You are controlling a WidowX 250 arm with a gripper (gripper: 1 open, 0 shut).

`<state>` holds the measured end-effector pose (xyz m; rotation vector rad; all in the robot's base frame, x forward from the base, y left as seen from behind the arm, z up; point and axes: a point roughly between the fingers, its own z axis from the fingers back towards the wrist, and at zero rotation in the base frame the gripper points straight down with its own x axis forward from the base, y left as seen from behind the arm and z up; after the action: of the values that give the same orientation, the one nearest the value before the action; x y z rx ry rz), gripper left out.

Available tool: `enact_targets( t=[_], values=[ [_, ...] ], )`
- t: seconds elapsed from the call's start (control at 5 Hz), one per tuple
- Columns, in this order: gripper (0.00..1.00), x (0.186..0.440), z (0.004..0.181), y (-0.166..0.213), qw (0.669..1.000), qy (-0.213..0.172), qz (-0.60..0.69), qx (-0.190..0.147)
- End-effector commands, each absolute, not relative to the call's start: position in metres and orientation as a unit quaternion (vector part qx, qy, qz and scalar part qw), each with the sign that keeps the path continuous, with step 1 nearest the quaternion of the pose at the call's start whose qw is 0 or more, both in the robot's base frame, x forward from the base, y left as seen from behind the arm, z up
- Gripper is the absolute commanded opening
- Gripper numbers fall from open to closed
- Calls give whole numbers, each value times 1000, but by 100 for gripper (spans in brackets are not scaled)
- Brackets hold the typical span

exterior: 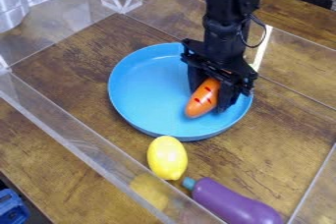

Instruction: Remove the carrot from the blue tray and put it on the table

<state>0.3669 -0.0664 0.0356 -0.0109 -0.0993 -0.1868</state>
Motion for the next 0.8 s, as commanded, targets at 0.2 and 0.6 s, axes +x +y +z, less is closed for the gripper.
enact_targets(
  t=[0.2,0.6],
  values=[
    [0,382,59,-60,994,-84,-73,-14],
    [0,385,63,-60,994,-81,-71,-17]
  ],
)
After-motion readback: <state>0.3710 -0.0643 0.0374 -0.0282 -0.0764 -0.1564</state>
